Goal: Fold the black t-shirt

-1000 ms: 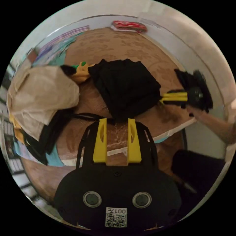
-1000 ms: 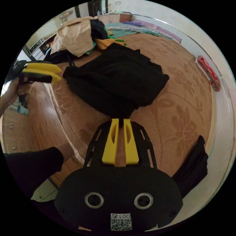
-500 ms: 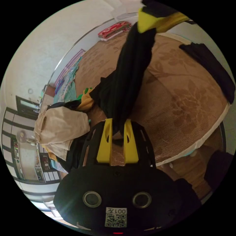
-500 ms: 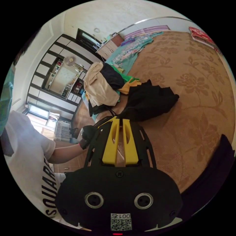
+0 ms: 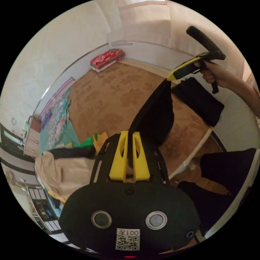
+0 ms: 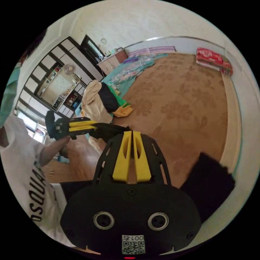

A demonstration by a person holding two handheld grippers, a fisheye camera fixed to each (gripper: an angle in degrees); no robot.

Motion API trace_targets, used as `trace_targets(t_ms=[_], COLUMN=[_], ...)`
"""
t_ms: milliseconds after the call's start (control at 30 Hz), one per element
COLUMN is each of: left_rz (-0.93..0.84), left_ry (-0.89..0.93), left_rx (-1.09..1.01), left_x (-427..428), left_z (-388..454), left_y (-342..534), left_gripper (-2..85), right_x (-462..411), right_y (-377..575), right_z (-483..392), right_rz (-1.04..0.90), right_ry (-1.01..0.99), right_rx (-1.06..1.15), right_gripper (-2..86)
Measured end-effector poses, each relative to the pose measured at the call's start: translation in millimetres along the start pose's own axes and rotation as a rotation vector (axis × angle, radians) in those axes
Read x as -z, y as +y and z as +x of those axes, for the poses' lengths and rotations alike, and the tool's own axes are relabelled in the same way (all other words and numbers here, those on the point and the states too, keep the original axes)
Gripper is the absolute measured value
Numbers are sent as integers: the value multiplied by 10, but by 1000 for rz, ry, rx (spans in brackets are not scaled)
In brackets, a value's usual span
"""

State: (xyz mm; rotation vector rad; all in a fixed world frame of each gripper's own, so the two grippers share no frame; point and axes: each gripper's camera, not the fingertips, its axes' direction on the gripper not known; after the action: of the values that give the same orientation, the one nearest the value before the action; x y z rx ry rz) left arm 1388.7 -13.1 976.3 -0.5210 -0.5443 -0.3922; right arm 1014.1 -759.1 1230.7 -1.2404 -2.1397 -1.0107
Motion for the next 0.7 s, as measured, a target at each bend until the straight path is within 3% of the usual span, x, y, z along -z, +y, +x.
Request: trace_targets(t_ms=[167, 333, 533, 700], left_rz=[139, 224, 207, -1], left_ry=[19, 18, -82, -103], left_rx=[-20, -77, -117, -124], left_x=[99, 354, -116, -1105], left_z=[-685, -774, -196, 476], left_y=[-1120, -1668, -1717, -1350], left_gripper=[3, 7, 14, 16], right_x=[512, 1105, 843, -208], right_y=[-838, -1084, -748, -112], right_z=[286, 210, 327, 592], right_rz=[209, 336, 243, -7], right_ry=[170, 271, 321, 245], right_rx=[138, 250, 235, 125], right_gripper=[3, 3, 4, 5])
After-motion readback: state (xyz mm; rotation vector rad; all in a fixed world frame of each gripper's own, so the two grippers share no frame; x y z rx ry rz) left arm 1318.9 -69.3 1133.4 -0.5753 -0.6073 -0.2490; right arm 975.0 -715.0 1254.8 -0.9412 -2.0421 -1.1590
